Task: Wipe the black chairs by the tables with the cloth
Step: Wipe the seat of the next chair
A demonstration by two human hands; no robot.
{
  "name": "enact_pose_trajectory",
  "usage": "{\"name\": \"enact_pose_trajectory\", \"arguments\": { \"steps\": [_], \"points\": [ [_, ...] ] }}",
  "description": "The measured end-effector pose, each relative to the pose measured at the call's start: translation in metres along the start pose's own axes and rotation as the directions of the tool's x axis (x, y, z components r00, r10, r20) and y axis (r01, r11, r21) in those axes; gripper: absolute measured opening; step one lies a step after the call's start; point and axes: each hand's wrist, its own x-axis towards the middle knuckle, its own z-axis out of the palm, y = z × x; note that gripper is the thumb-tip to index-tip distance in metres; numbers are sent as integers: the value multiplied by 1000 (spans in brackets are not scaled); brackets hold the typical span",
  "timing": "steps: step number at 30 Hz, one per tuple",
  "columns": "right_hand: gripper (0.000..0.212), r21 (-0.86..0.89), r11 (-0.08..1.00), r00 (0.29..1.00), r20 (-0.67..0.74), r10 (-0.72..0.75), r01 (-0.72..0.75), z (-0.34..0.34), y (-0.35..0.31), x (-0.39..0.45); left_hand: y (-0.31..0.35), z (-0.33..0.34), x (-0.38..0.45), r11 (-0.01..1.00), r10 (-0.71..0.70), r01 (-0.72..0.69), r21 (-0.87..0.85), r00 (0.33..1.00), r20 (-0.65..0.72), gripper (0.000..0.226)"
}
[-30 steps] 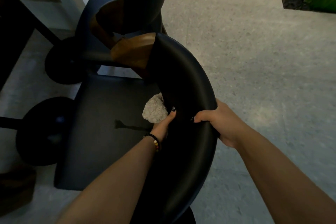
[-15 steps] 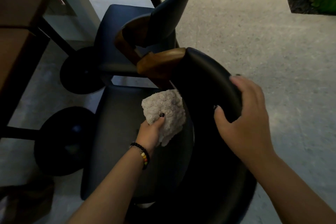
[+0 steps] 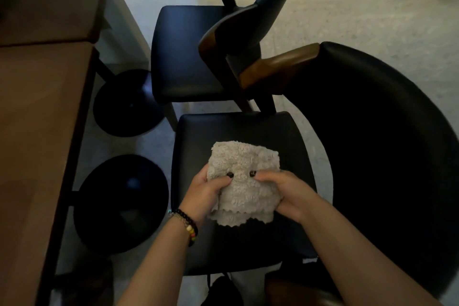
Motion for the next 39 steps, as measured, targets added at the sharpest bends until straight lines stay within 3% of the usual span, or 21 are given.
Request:
{"name": "enact_pose_trajectory", "arguments": {
  "steps": [4,6,7,8,9,10,11,12,14,15,17,20,23,24,26,29,34,37,39],
  "points": [
    [60,-123,992,992,-123,-32,16,1,10,8,-22,-14,-1,998,-47,49,40,998,-45,27],
    [46,-295,950,929,-313,-199,104,2,12,15,-34,-16,2,998,-41,47,47,992,-123,25],
    [40,-430,888,831,-425,-359,164,0,12,20,-40,-18,5,999,-38,45,30,982,-184,25],
    [37,-572,790,680,-490,-545,220,-3,11,24,-46,-21,8,999,-38,40,3,970,-242,25],
    [33,-712,656,517,-475,-712,250,-9,10,26,-53,-26,10,999,-37,33,-17,956,-291,25],
    [29,-820,515,396,-398,-827,250,-15,9,28,-61,-32,13,1000,-24,21,-12,942,-334,26],
    [30,-888,401,358,-307,-882,224,-20,10,32,-69,-39,17,1000,6,4,25,930,-367,26],
    [33,-929,323,408,-227,-884,182,-26,14,37,-78,-46,22,997,44,-14,80,923,-383,26],
    [47,-966,244,638,-136,-758,84,-32,25,54,-98,-61,35,976,117,-34,217,915,-385,32],
    [56,-970,238,718,-134,-683,45,-34,31,64,-109,-67,42,956,151,-36,292,912,-381,36],
    [72,-977,212,741,-154,-653,-16,-35,38,87,-130,-82,57,856,259,-43,516,898,-356,44],
    [86,-989,92,763,-148,-629,-116,-39,48,131,-160,-110,80,430,397,11,903,896,-200,58],
    [89,-971,75,843,-236,-484,-229,-49,77,174,-186,-130,92,83,386,63,995,918,-91,61],
    [90,-962,42,834,-254,-490,-269,-51,88,187,-193,-134,93,30,411,52,998,910,-60,62],
    [90,-939,-12,774,-276,-571,-344,-51,103,205,-202,-140,95,13,456,16,1000,890,-20,63],
    [89,-918,1,679,-295,-673,-397,-51,111,219,-211,-146,99,17,507,-25,1000,862,13,65],
    [82,-896,0,583,-290,-759,-445,-55,120,229,-215,-146,103,35,523,-48,998,852,23,66],
    [78,-891,75,540,-337,-771,-448,-47,115,233,-214,-145,103,34,549,-52,998,836,25,64],
    [71,-870,194,484,-423,-767,-453,-29,109,240,-213,-144,102,39,573,-60,997,819,27,63]
  ]
}}
